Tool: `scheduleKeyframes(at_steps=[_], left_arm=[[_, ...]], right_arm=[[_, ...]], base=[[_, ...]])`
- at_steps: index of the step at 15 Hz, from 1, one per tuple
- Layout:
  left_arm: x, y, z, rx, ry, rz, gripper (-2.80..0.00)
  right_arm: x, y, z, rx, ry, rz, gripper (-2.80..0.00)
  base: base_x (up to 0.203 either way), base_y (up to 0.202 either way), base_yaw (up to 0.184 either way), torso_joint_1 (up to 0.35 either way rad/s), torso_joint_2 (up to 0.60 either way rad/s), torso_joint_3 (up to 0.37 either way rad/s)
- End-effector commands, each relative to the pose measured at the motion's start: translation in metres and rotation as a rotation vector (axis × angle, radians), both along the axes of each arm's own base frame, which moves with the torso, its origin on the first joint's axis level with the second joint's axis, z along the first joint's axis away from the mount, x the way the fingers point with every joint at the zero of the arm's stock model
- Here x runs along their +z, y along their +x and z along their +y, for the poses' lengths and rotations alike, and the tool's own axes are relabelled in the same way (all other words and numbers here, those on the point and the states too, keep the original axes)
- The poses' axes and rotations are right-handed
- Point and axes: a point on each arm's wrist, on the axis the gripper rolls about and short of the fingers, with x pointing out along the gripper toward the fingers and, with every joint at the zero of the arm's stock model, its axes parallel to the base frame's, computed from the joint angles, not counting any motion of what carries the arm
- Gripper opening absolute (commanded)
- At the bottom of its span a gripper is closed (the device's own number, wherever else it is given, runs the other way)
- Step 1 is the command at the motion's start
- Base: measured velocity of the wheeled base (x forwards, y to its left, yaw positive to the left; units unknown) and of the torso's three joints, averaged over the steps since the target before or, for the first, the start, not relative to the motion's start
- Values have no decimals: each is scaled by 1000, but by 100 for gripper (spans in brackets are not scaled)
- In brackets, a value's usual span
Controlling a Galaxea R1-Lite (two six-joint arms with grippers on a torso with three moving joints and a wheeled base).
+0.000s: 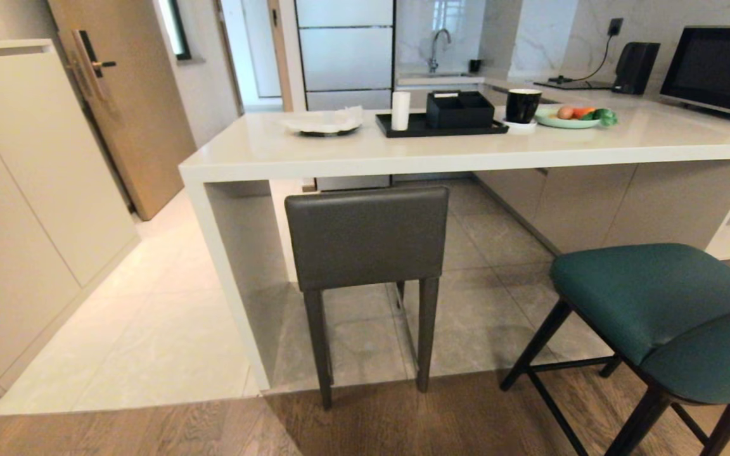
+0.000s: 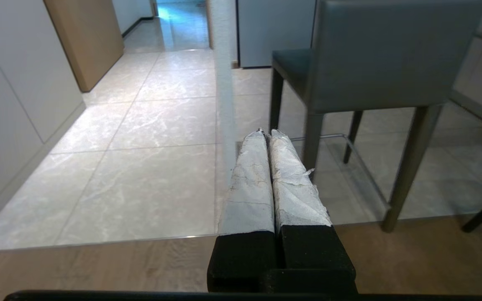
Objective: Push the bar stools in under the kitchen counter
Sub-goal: Pull the gray chair out from under the dining table
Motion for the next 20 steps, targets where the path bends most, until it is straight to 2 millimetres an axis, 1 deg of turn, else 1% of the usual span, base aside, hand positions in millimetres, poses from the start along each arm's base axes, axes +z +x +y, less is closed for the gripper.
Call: scheduleKeyframes(at_steps=[1, 5, 10, 20], left_arm=[[-11, 3, 0, 0, 0, 40, -280], [-11, 3, 0, 2, -2, 42, -280], [-11, 3, 0, 0, 0, 42, -280], [-11, 3, 0, 0, 0, 40, -280]], right_arm=[[-1, 0, 0, 1, -1, 4, -280], [-1, 0, 0, 1, -1, 4, -280], [-1, 0, 0, 1, 1, 4, -280], [-1, 0, 0, 1, 1, 4, -280]], base=[[0, 197, -2, 2, 3, -6], [0, 166, -2, 2, 2, 3], [0, 11, 0, 0, 0, 1], [186, 0, 2, 3, 4, 1]])
